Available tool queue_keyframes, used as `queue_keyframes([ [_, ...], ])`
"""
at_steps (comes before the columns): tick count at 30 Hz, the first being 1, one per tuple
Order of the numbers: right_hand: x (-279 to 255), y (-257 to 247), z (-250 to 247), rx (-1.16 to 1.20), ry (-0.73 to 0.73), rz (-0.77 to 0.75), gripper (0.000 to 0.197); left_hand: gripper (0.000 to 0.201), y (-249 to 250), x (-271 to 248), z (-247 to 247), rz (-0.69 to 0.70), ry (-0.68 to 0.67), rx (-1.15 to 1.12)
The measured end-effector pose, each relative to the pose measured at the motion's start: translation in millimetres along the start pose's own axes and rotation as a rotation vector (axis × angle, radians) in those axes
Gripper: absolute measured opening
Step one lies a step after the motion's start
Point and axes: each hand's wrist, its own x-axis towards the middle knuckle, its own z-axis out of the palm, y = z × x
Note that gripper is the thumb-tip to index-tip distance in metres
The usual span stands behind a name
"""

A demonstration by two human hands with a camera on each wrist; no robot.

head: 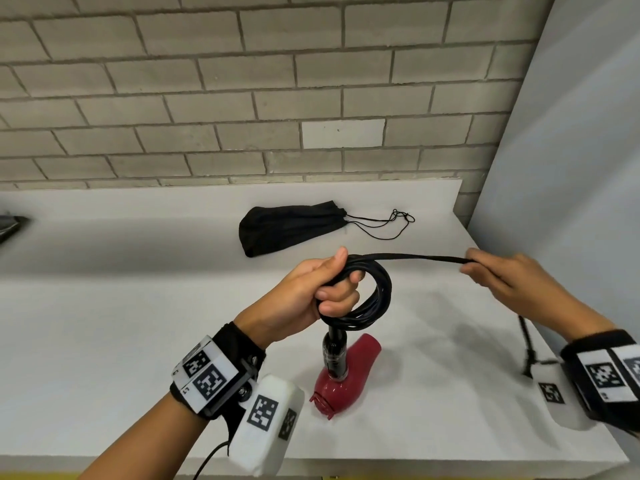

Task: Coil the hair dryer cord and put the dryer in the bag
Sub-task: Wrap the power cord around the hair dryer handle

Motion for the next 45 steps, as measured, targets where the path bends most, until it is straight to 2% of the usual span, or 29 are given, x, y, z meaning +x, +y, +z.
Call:
queue_keyframes([
  [4,-28.6,36.6,12.0,-0.193,-0.032,0.209,0.029,0.037,1.3,-1.7,-2.4,-0.012,0.000,0.012],
  [6,-40.1,53.4,13.5,-0.198,-0.050,0.314,0.029,0.037,1.9,-3.1,-3.5,-0.017,-0.003,0.016],
  [8,-56.2,77.6,18.5,-0.201,-0.011,0.324,0.039,0.037,2.3,-2.7,-3.4,-0.024,-0.009,0.021],
  [9,-64.7,88.1,21.5,-0.229,-0.034,0.321,0.035,0.037,2.4,-2.6,-2.9,-0.026,-0.018,0.026],
  [11,-78.4,104.2,30.6,-0.327,-0.173,0.377,0.018,0.037,1.9,-1.7,-0.1,-0.025,-0.038,0.036],
  [12,-83.3,108.9,37.4,-0.344,-0.287,0.450,0.018,0.038,1.7,-0.8,1.3,-0.026,-0.046,0.040],
  [13,-86.3,105.6,39.3,-0.380,-0.434,0.485,0.037,0.038,1.4,0.0,2.2,-0.026,-0.050,0.041],
  [14,-84.7,103.2,41.4,-0.406,-0.516,0.495,0.057,0.038,1.4,0.4,2.5,-0.025,-0.050,0.039],
  [15,-82.6,93.7,36.7,-0.465,-0.607,0.509,0.063,0.038,1.4,0.5,2.5,-0.026,-0.050,0.034],
  [16,-78.2,79.8,29.2,-0.410,-0.725,0.483,0.074,0.037,1.5,0.5,2.2,-0.026,-0.047,0.028],
  [17,-69.4,57.7,17.3,-0.220,-0.804,0.461,0.088,0.037,1.5,0.8,1.7,-0.025,-0.042,0.023],
  [18,-59.4,30.7,7.9,0.019,-0.722,0.426,0.097,0.037,1.3,1.1,1.0,-0.023,-0.037,0.016],
  [20,-41.1,-26.4,0.9,0.387,-0.447,0.305,0.092,0.037,0.1,1.7,0.6,-0.021,-0.028,0.002],
  [21,-34.2,-49.0,3.5,0.531,-0.329,0.234,0.080,0.037,-0.6,1.8,0.4,-0.018,-0.022,-0.006],
  [23,-31.9,-72.0,26.3,0.657,-0.108,0.122,0.044,0.037,-1.7,2.5,-0.1,-0.012,-0.001,-0.032],
  [24,-33.9,-80.2,36.0,0.697,-0.009,0.128,0.028,0.036,-1.7,2.2,-1.1,-0.006,0.016,-0.050],
  [26,-44.9,-87.9,52.9,0.730,0.140,0.195,0.011,0.037,-1.8,1.7,-4.3,0.006,0.060,-0.099],
  [27,-52.7,-87.7,60.4,0.732,0.169,0.223,0.008,0.038,-1.8,1.2,-6.3,0.012,0.082,-0.122],
  [28,-61.0,-86.6,67.3,0.697,0.171,0.249,0.013,0.039,-1.7,1.2,-8.0,0.017,0.098,-0.138],
  [30,-73.8,-90.9,75.8,0.546,0.140,0.233,0.017,0.041,-2.3,1.3,-9.4,0.023,0.110,-0.148],
  [33,-78.3,-106.4,75.2,0.211,0.153,0.095,0.019,0.042,-3.3,3.2,-7.5,0.022,0.106,-0.136],
  [37,-73.0,-123.3,69.8,-0.074,0.185,-0.059,0.029,0.043,-4.1,7.6,-5.5,0.032,0.102,-0.140],
  [41,-66.6,-137.0,71.9,-0.205,0.128,-0.188,0.037,0.047,-4.2,8.7,-1.3,0.009,0.089,-0.159],
  [45,-58.5,-153.9,73.1,-0.310,0.076,-0.283,0.064,0.061,-2.3,10.5,3.0,-0.014,0.054,-0.177],
])
